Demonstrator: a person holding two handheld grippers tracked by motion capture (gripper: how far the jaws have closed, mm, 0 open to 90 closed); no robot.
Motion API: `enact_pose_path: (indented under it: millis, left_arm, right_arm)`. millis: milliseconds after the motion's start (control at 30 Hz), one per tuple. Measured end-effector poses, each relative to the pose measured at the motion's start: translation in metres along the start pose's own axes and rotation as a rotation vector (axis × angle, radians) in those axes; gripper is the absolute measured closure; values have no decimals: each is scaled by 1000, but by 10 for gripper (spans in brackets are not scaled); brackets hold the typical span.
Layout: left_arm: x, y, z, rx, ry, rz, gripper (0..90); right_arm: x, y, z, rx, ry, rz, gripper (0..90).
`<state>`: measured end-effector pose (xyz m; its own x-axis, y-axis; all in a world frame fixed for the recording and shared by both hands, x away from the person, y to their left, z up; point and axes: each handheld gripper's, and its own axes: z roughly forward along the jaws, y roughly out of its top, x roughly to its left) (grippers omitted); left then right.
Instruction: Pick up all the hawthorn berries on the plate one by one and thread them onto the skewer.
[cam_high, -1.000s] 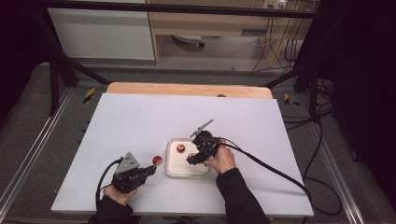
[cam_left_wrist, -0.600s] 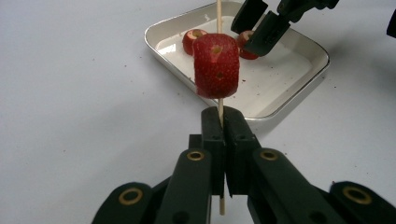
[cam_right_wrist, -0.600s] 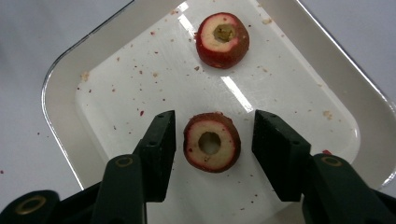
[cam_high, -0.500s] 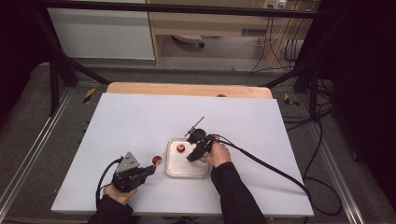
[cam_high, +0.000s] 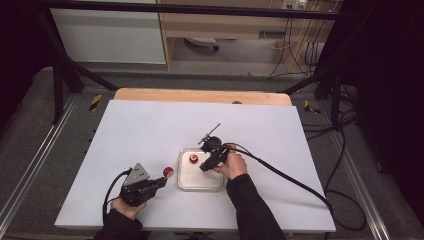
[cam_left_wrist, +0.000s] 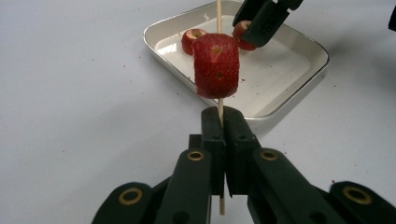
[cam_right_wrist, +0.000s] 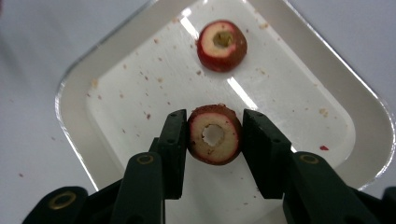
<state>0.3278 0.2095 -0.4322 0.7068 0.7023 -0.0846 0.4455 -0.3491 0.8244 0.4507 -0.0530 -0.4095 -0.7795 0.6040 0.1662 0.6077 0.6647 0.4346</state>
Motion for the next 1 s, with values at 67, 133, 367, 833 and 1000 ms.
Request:
enact_pose_path:
  millis: [67, 133, 367, 833, 1000]
  left_arm:
    - [-1, 0, -1, -7, 4, 0, 880]
    - [-1, 0, -2, -18, 9, 0, 880]
    - [-2, -1, -7, -64, 28, -18, 880]
    - [-15, -3, -12, -114, 39, -47, 880]
    - [-20, -3, -7, -101, 25, -80, 880]
  right_arm:
    - [2, -2, -5, -60, 17, 46, 617]
    - [5, -4, -8, -125, 38, 84, 618]
    - [9, -21, -10, -386, 158, 239, 619]
    - [19, -45, -4, -829, 257, 483, 620]
    - [22, -46, -2, -923, 256, 507, 620]
